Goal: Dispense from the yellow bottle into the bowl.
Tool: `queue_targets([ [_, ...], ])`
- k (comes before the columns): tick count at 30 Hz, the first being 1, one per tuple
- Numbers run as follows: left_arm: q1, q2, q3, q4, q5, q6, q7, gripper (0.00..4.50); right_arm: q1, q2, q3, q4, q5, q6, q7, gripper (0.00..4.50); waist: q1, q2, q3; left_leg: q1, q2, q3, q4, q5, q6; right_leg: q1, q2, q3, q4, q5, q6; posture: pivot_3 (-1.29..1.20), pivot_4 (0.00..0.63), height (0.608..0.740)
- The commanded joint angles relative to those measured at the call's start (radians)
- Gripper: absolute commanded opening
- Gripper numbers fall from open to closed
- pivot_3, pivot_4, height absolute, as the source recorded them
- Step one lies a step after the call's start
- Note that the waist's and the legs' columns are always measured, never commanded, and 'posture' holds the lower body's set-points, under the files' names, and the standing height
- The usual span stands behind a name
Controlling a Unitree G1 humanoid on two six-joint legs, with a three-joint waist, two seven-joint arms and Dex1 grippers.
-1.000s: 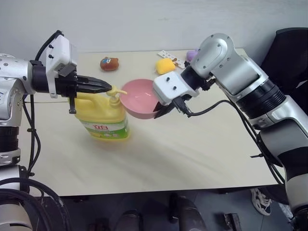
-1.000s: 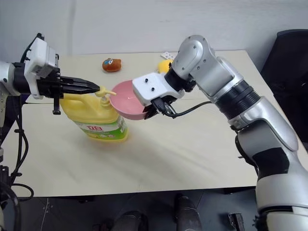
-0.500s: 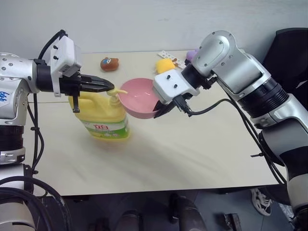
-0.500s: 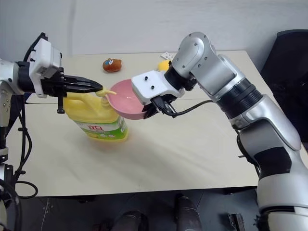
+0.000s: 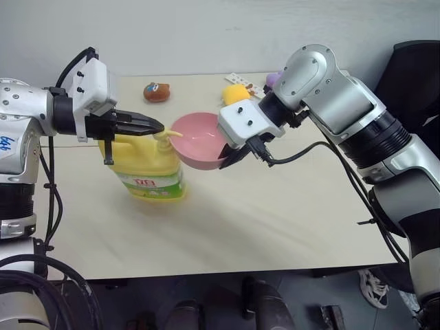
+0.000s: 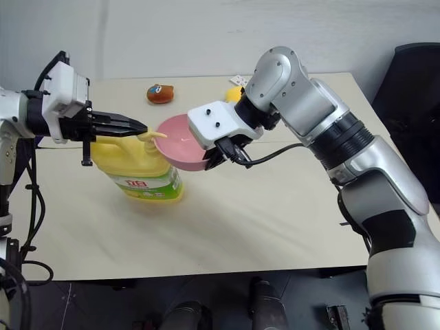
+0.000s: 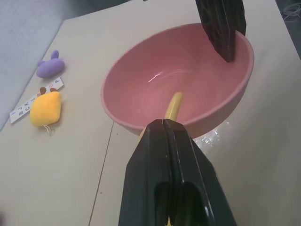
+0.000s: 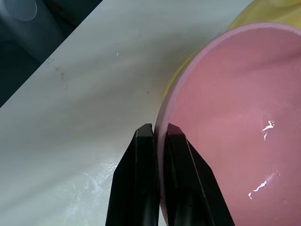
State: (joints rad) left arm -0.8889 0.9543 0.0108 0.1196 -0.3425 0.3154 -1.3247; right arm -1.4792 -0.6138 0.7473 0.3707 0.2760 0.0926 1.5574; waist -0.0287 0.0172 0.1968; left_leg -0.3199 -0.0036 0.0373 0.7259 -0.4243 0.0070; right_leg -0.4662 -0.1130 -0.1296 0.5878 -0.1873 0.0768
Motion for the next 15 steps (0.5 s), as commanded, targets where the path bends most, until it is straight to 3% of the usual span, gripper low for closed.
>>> queue_targets([
  [1, 0.054, 0.008, -0.094, 0.029, 0.088, -0.017, -0.034, 0.03, -0.037, -0.004, -0.014, -0.023, 0.021, 0.007, 0.057, 0.0, 0.0, 0.0, 0.0, 0.0, 0.0, 0.0, 0.0, 0.0, 0.0, 0.0, 0.0, 0.0, 0.0, 0.0, 0.0, 0.0, 0.15, 0.74],
  [15, 0.043, -0.027, -0.203, 0.151, 0.219, -0.173, -0.079, 0.03, -0.036, 0.009, -0.016, -0.026, 0.016, 0.011, 0.057, 0.0, 0.0, 0.0, -0.005, 0.005, 0.0, 0.0, 0.0, 0.0, 0.001, 0.003, 0.0, 0.005, 0.003, 0.002, -0.002, 0.0, 0.15, 0.74],
])
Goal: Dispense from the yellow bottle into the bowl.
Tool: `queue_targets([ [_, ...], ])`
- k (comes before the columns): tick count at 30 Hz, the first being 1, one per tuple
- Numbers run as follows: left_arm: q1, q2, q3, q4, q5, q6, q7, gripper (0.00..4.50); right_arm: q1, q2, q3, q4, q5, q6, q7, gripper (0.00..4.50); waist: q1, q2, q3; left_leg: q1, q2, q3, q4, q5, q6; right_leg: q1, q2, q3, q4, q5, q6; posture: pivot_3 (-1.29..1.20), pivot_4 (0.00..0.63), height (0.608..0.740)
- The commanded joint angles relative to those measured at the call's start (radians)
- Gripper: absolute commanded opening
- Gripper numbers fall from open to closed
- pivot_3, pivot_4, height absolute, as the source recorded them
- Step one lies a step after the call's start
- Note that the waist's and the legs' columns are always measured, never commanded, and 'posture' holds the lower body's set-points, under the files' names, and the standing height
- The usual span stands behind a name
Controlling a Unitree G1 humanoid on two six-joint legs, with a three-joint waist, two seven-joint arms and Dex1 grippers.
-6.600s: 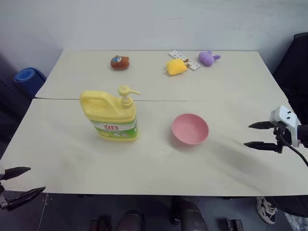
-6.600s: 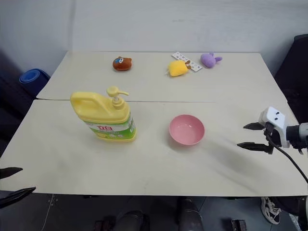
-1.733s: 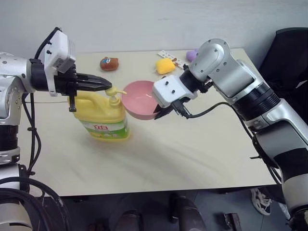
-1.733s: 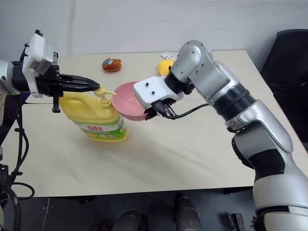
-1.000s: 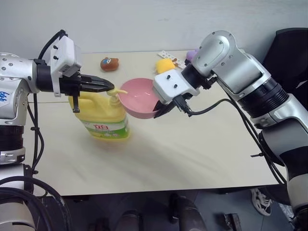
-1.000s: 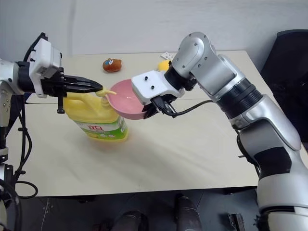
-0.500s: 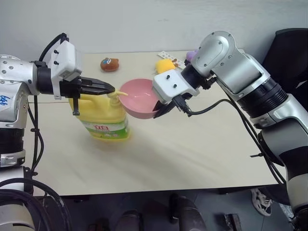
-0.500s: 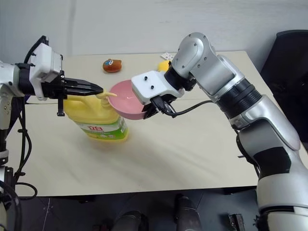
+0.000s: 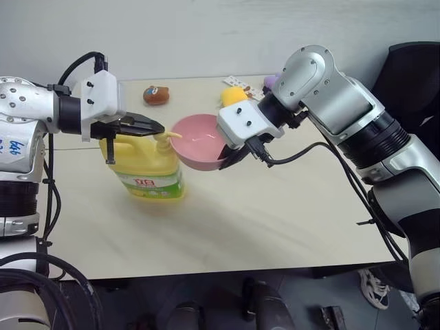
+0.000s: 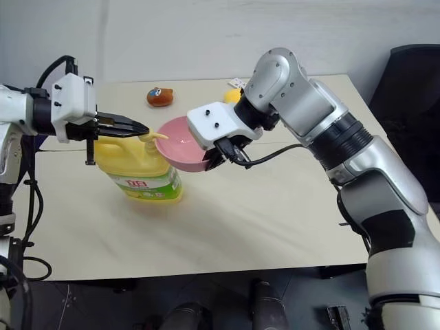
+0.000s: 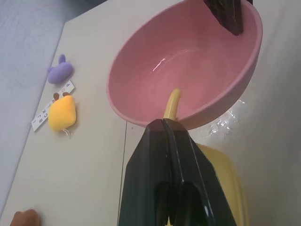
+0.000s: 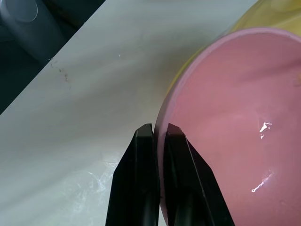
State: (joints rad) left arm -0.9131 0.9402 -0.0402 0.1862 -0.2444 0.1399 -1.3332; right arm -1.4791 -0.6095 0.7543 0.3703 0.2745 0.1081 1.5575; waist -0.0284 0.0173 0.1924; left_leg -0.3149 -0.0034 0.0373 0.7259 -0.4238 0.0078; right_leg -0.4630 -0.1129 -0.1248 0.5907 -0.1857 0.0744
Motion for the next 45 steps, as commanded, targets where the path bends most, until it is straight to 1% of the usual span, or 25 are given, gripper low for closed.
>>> queue_targets([
  [1, 0.066, -0.015, -0.16, 0.094, 0.127, -0.006, -0.077, 0.03, -0.037, 0.006, -0.022, -0.026, 0.016, -0.005, 0.057, 0.0, 0.0, 0.0, -0.002, 0.0, 0.0, 0.0, 0.0, 0.0, 0.0, 0.0, 0.0, 0.0, 0.0, 0.0, 0.0, 0.0, 0.15, 0.74],
  [7, 0.055, -0.023, -0.181, 0.129, 0.146, -0.033, -0.106, 0.03, -0.039, 0.015, -0.022, -0.017, 0.01, -0.011, 0.057, 0.0, -0.001, 0.002, -0.004, 0.0, 0.0, 0.0, 0.0, 0.0, 0.0, 0.0, 0.0, 0.001, 0.001, 0.0, 0.0, 0.0, 0.15, 0.74],
  [10, 0.045, -0.032, -0.169, 0.13, 0.14, -0.034, -0.099, 0.03, -0.036, 0.018, -0.026, -0.016, 0.005, -0.011, 0.057, 0.0, 0.0, 0.002, -0.005, 0.0, 0.0, 0.001, 0.0, 0.0, 0.0, 0.001, 0.0, 0.001, 0.001, 0.0, 0.0, 0.0, 0.15, 0.74],
  [12, 0.023, -0.042, -0.136, 0.113, 0.099, 0.029, -0.085, 0.03, -0.032, 0.02, -0.032, -0.015, 0.0, -0.012, 0.057, 0.0, 0.0, 0.002, -0.005, 0.001, 0.0, 0.001, 0.0, 0.0, 0.0, 0.001, 0.0, 0.001, 0.001, 0.0, 0.0, 0.0, 0.15, 0.74],
  [17, -0.078, -0.055, 0.001, 0.058, -0.051, 0.287, -0.027, 0.03, -0.013, 0.003, -0.056, -0.024, -0.001, -0.013, 0.057, 0.0, 0.0, 0.001, -0.004, 0.0, 0.0, 0.0, 0.0, 0.0, 0.001, -0.001, 0.001, 0.001, 0.0, 0.0, 0.0, 0.0, 0.15, 0.74],
  [20, -0.139, -0.019, 0.097, 0.0, -0.171, 0.472, -0.02, 0.62, 0.017, -0.029, -0.079, -0.048, 0.0, -0.01, 0.057, 0.0, 0.0, -0.002, -0.002, -0.004, 0.0, 0.0, 0.0, 0.0, 0.001, -0.004, 0.001, -0.001, -0.001, 0.0, 0.0, 0.0, 0.15, 0.74],
  [21, -0.153, -0.002, 0.127, -0.02, -0.211, 0.526, -0.022, 0.85, 0.031, -0.038, -0.091, -0.056, -0.002, -0.005, 0.057, 0.0, 0.0, -0.005, -0.002, -0.006, 0.0, 0.0, 0.0, 0.0, 0.001, -0.008, 0.0, -0.002, -0.001, 0.0, 0.0, 0.0, 0.15, 0.74],
  [23, -0.17, 0.037, 0.184, -0.057, -0.27, 0.608, -0.012, 1.49, 0.072, -0.056, -0.126, -0.072, -0.017, 0.005, 0.056, 0.0, -0.002, -0.006, -0.001, -0.019, 0.0, 0.0, 0.002, 0.0, 0.001, -0.02, 0.0, -0.001, 0.0, 0.001, 0.001, 0.0, 0.15, 0.74],
  [24, -0.172, 0.052, 0.204, -0.073, -0.292, 0.638, -0.003, 1.77, 0.09, -0.062, -0.142, -0.081, -0.025, 0.009, 0.056, 0.0, -0.003, -0.006, 0.0, -0.022, 0.0, 0.0, 0.004, 0.0, 0.001, -0.022, 0.0, -0.003, 0.0, 0.001, 0.001, 0.0, 0.15, 0.74],
  [26, -0.143, 0.128, 0.28, -0.135, -0.364, 0.739, -0.008, 2.42, 0.163, -0.095, -0.171, -0.097, -0.056, 0.0, 0.024, 0.0, -0.004, -0.006, 0.0, -0.023, 0.0, 0.0, 0.004, 0.0, 0.001, -0.023, 0.0, -0.007, -0.002, 0.001, 0.001, 0.0, 0.15, 0.74],
  [28, -0.073, 0.21, 0.369, -0.219, -0.443, 0.838, -0.028, 3.05, 0.243, -0.127, -0.196, -0.116, -0.093, -0.016, -0.015, 0.0, -0.006, -0.006, 0.0, -0.024, 0.0, 0.0, 0.002, -0.001, 0.001, -0.023, -0.001, -0.009, -0.004, 0.001, 0.001, 0.0, 0.15, 0.74],
  [29, -0.045, 0.232, 0.395, -0.247, -0.469, 0.865, -0.027, 3.34, 0.266, -0.132, -0.208, -0.124, -0.106, -0.016, -0.022, 0.0, -0.004, -0.006, 0.0, -0.023, 0.0, 0.0, 0.0, -0.001, 0.002, -0.022, -0.001, -0.01, -0.005, 0.001, 0.001, 0.0, 0.15, 0.74],
  [31, 0.129, 0.302, 0.511, -0.368, -0.499, 0.925, -0.068, 3.95, 0.341, -0.145, -0.231, -0.124, -0.147, -0.03, -0.07, 0.0, -0.004, -0.006, 0.0, -0.022, 0.0, 0.0, 0.0, -0.001, 0.002, -0.022, -0.002, -0.01, -0.006, 0.0, 0.001, 0.0, 0.15, 0.74],
  [33, 0.368, 0.327, 0.701, -0.533, -0.524, 1.042, -0.11, 4.47, 0.436, -0.157, -0.249, -0.098, -0.214, -0.078, -0.157, 0.0, -0.003, -0.006, 0.001, -0.02, 0.0, 0.001, 0.0, -0.002, 0.002, -0.019, -0.001, -0.009, -0.006, 0.001, 0.001, 0.0, 0.15, 0.74],
  [35, 0.559, 0.292, 0.869, -0.68, -0.549, 1.128, -0.113, 4.47, 0.516, -0.155, -0.271, -0.094, -0.25, -0.097, -0.219, 0.0, -0.001, -0.006, 0.001, -0.019, 0.002, 0.001, 0.0, -0.001, 0.001, -0.018, -0.001, -0.009, -0.006, 0.0, 0.0, 0.0, 0.15, 0.74],
  [38, 0.773, 0.219, 1.038, -0.847, -0.549, 1.161, -0.094, 4.47, 0.603, -0.137, -0.305, -0.109, -0.262, -0.071, -0.27, 0.0, 0.001, -0.008, 0.003, -0.021, 0.006, 0.001, 0.007, -0.001, -0.002, -0.017, 0.0, -0.009, -0.002, 0.0, -0.001, 0.0, 0.15, 0.74],
  [40, 0.886, 0.17, 1.111, -0.925, -0.54, 1.152, -0.075, 4.47, 0.639, -0.125, -0.308, -0.088, -0.304, -0.104, -0.32, 0.0, 0.0, -0.007, 0.003, -0.018, 0.006, 0.0, 0.007, -0.001, -0.003, -0.016, 0.0, -0.007, -0.002, 0.001, -0.003, 0.0, 0.15, 0.74],
  [42, 0.994, 0.11, 1.157, -0.988, -0.521, 1.115, -0.051, 4.47, 0.667, -0.107, -0.305, -0.057, -0.341, -0.137, -0.366, 0.0, 0.0, -0.007, 0.003, -0.015, 0.006, 0.0, 0.007, 0.0, -0.003, -0.016, 0.0, -0.004, -0.002, 0.002, -0.004, 0.0, 0.15, 0.74],
  [45, 1.054, 0.054, 1.19, -1.017, -0.544, 1.084, 0.005, 4.47, 0.687, -0.068, -0.305, 0.002, -0.374, -0.162, -0.419, 0.0, -0.001, -0.008, 0.003, -0.01, 0.006, 0.001, 0.007, 0.0, -0.004, -0.013, 0.001, 0.001, -0.002, 0.001, -0.006, 0.0, 0.15, 0.74],
])
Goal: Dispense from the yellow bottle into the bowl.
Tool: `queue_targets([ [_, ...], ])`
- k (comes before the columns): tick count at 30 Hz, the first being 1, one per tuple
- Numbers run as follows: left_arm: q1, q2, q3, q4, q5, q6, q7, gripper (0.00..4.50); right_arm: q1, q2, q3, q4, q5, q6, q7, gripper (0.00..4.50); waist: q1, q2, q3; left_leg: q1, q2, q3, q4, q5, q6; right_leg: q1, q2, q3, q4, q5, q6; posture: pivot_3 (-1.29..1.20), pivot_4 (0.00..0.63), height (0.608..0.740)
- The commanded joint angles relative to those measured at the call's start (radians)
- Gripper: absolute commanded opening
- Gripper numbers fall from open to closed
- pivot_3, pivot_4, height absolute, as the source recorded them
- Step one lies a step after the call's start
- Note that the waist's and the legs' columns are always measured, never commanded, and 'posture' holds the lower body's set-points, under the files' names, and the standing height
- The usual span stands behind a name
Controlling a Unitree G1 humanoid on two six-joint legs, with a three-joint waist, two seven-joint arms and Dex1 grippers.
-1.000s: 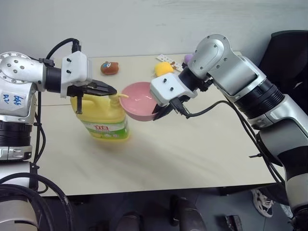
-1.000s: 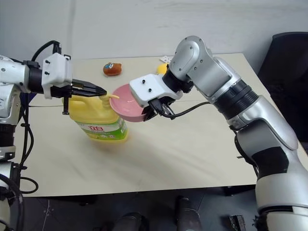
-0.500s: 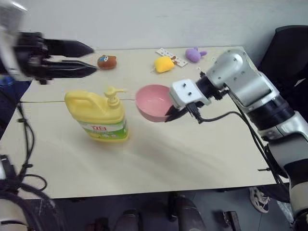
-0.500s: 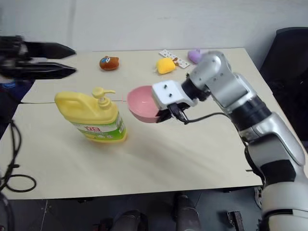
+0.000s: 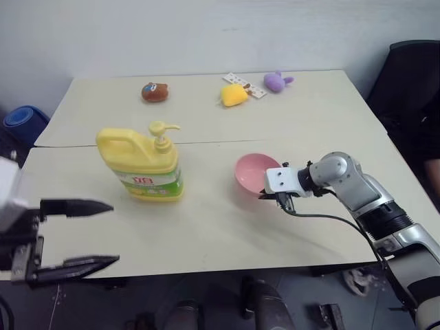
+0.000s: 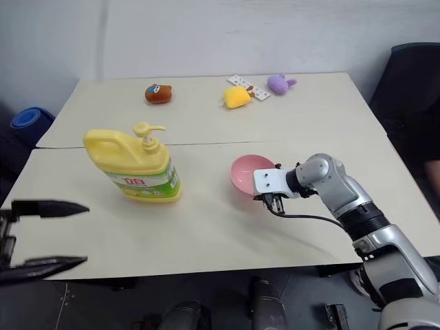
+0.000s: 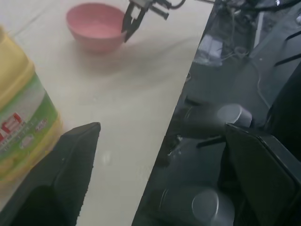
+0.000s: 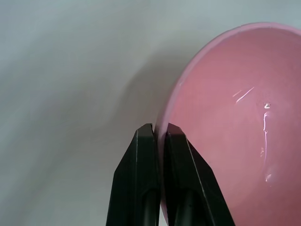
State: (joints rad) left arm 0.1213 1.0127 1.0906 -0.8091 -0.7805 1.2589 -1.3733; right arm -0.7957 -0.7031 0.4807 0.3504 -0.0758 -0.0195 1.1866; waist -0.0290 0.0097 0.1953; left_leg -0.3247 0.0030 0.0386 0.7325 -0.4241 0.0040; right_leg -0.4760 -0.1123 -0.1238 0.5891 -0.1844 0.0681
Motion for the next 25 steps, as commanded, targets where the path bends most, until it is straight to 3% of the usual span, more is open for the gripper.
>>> queue_targets([
  [1, 0.032, -0.032, 0.062, -0.026, -0.01, -0.053, 0.066, 4.47, 0.005, 0.035, -0.032, 0.041, -0.037, -0.049, -0.062, 0.0, -0.001, 0.0, 0.0, 0.001, 0.0, 0.0, 0.0, 0.0, 0.0, 0.0, 0.001, 0.004, 0.0, 0.0, -0.001, 0.0, 0.15, 0.74],
  [2, 0.044, -0.041, 0.062, -0.028, -0.009, -0.067, 0.082, 4.47, 0.005, 0.043, -0.035, 0.053, -0.044, -0.054, -0.07, 0.0, -0.001, 0.0, 0.0, 0.001, 0.0, 0.0, 0.0, 0.0, 0.0, 0.0, 0.001, 0.006, 0.001, 0.0, -0.001, 0.0, 0.15, 0.74],
  [5, 0.092, -0.066, 0.049, -0.022, -0.001, -0.123, 0.118, 4.5, 0.013, 0.054, -0.048, 0.075, -0.04, -0.049, -0.05, 0.8, -0.001, 0.0, 0.0, 0.003, 0.001, 0.001, -0.002, 0.0, -0.001, 0.0, 0.001, 0.008, 0.001, 0.0, -0.002, 0.0, 0.15, 0.74],
  [9, 0.139, -0.071, 0.047, 0.013, -0.007, -0.184, 0.141, 4.5, 0.018, 0.037, -0.111, 0.024, 0.038, 0.044, 0.013, 2.19, 0.0, 0.0, 0.0, 0.001, 0.002, 0.001, -0.003, 0.0, 0.0, -0.001, 0.002, 0.007, 0.001, 0.0, -0.001, 0.0, 0.15, 0.74],
  [16, 0.216, -0.027, 0.151, 0.144, -0.041, -0.218, 0.102, 4.5, -0.075, -0.193, -0.353, -0.012, 0.337, 0.375, 0.338, 4.48, 0.004, 0.0, 0.0, -0.002, 0.002, 0.001, -0.004, -0.002, 0.004, -0.002, 0.002, 0.005, -0.001, 0.0, -0.001, 0.0, 0.15, 0.74],
  [21, 0.208, 0.015, 0.214, 0.276, -0.067, -0.215, 0.108, 4.5, -0.09, -0.373, -0.382, 0.077, 0.454, 0.472, 0.425, 4.48, 0.002, 0.0, 0.0, -0.001, 0.001, 0.002, -0.005, -0.005, 0.005, -0.002, 0.006, 0.001, -0.004, 0.0, -0.001, 0.0, 0.15, 0.74],
  [25, 0.196, 0.012, 0.182, 0.307, -0.065, -0.247, 0.14, 4.5, -0.07, -0.403, -0.415, 0.127, 0.47, 0.486, 0.418, 4.48, 0.002, 0.0, 0.0, 0.001, 0.001, 0.008, -0.01, -0.005, 0.005, -0.003, 0.007, 0.001, -0.005, 0.0, -0.001, 0.0, 0.15, 0.74],
])
